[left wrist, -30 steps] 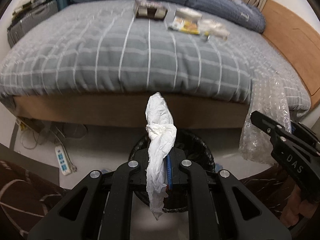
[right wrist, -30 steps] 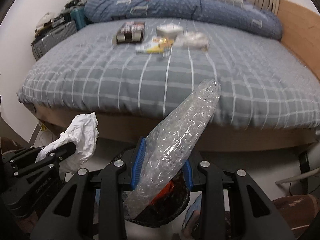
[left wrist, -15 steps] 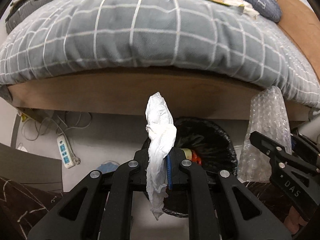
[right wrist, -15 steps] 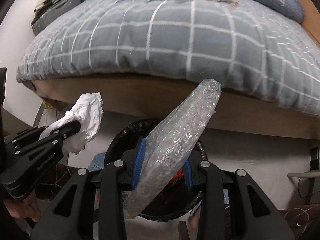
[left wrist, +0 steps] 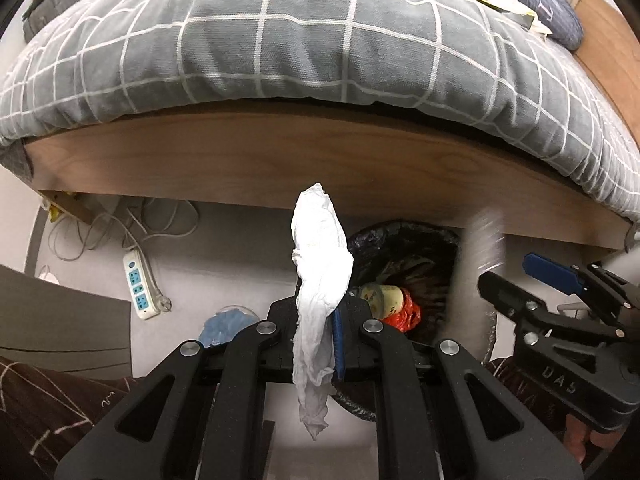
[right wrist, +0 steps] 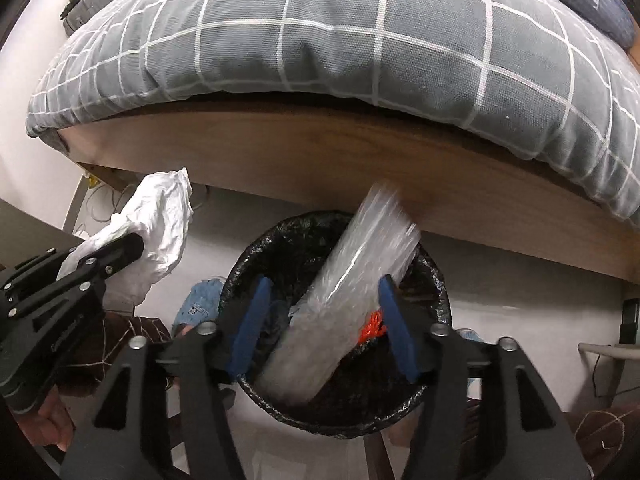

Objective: Collect trash
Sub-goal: 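Open the right tool then the left tool to drop both into the wastebasket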

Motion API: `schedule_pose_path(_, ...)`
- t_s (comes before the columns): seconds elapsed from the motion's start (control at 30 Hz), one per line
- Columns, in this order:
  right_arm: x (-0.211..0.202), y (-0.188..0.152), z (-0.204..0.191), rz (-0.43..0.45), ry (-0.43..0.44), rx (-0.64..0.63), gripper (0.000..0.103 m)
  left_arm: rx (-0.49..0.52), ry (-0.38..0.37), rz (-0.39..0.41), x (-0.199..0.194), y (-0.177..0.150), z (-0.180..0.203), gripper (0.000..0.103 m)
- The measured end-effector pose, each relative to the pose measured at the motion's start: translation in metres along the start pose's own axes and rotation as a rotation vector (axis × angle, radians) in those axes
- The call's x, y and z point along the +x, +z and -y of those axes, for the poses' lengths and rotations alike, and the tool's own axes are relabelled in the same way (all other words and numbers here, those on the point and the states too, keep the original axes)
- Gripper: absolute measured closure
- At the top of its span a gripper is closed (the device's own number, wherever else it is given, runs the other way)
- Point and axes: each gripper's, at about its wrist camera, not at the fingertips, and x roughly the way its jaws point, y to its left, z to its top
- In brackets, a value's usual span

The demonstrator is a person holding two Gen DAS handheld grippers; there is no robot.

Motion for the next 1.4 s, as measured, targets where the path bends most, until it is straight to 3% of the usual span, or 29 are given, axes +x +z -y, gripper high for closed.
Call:
schedule_pose_path(0.27, -0.011, -0.001, 0.02, 0.043, -0.047, 0.044, 0.014, 0.023, -0.011, -0.005, 0.001, 0.002, 0.014, 0.093)
schedule_pose_path(0.37, -0.019, -0.006, 0.035, 0.063, -0.074, 0.07, 0.009, 0.04, -0.022, -0.011, 0.004, 0.002, 0.026, 0.093)
schedule_pose_path(0.73, -0.037, -0.028, 0.099, 0.082, -0.148, 0.18, 0.008, 0.135, -0.062, -0.03, 0.012, -0.001, 0.084, 0.093)
schedule_pose_path(0.97, -0.038, -0.03, 0.113, 0.071, -0.175, 0.221, 0.008, 0.152, -0.067, -0.034, 0.013, -0.005, 0.103, 0.089)
schedule_pose_path(1.03, -0.039, -0.028, 0.112, 0.081, -0.173, 0.224, 0.008, 0.155, -0.059, -0.035, 0.014, -0.005, 0.1, 0.078)
schedule_pose_path(1.1, -0.041, -0.026, 0.11, 0.083, -0.181, 0.218, 0.008, 0.154, -0.046, -0.033, 0.014, -0.006, 0.097, 0.055)
schedule_pose_path(1.23, -0.05, -0.019, 0.103, 0.106, -0.201, 0.196, 0.008, 0.149, -0.038, -0.02, 0.009, -0.003, 0.094, 0.047)
schedule_pose_path(1.4, -0.067, -0.009, 0.093, 0.168, -0.204, 0.172, 0.008, 0.15, -0.013, 0.012, -0.004, 0.004, 0.093, 0.021)
